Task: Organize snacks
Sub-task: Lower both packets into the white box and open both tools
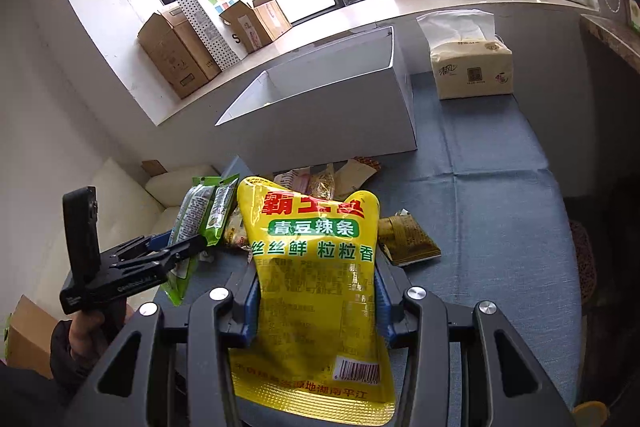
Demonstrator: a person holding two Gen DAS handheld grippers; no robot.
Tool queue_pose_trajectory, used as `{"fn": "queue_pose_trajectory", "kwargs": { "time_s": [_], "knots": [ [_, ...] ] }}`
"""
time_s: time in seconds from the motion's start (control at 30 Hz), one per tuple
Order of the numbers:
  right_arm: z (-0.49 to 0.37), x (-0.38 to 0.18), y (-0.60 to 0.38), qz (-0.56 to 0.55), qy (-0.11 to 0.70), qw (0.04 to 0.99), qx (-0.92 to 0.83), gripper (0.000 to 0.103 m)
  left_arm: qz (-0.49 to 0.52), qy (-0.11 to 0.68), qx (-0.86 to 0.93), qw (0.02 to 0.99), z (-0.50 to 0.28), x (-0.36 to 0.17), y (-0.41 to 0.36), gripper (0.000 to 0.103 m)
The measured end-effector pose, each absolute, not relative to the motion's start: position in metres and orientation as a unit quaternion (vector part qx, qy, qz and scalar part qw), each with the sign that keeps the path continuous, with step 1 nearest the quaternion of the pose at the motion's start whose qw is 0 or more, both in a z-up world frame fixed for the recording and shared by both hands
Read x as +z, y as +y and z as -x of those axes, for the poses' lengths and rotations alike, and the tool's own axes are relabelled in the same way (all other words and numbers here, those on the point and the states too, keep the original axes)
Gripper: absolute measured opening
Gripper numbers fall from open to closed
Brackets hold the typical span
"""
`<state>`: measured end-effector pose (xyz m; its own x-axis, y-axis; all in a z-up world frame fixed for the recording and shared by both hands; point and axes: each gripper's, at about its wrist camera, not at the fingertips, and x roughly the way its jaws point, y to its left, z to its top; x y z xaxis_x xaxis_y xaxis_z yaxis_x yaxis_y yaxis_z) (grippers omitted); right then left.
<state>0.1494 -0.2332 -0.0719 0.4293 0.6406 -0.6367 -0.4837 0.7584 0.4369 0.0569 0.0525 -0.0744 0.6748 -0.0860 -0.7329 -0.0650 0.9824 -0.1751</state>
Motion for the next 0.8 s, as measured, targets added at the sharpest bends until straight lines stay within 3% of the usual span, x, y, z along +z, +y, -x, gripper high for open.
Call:
{"fn": "queue_pose_trajectory", "kwargs": {
  "time_s": [0.57,0.77,0.8],
  "knots": [
    [-0.282,-0.001,-0.154,-0.026,0.385,0.866,0.318,0.049,0.087,0.358,-0.019,0.93,-0.204,0.033,0.071,0.064],
    [-0.365,0.0,-0.137,-0.021,0.399,0.871,0.285,0.05,0.08,0.369,-0.021,0.926,-0.289,0.026,0.074,0.065],
    [-0.379,-0.003,-0.135,-0.023,0.405,0.869,0.283,0.053,0.078,0.373,-0.018,0.924,-0.301,0.021,0.073,0.071]
  ]
}}
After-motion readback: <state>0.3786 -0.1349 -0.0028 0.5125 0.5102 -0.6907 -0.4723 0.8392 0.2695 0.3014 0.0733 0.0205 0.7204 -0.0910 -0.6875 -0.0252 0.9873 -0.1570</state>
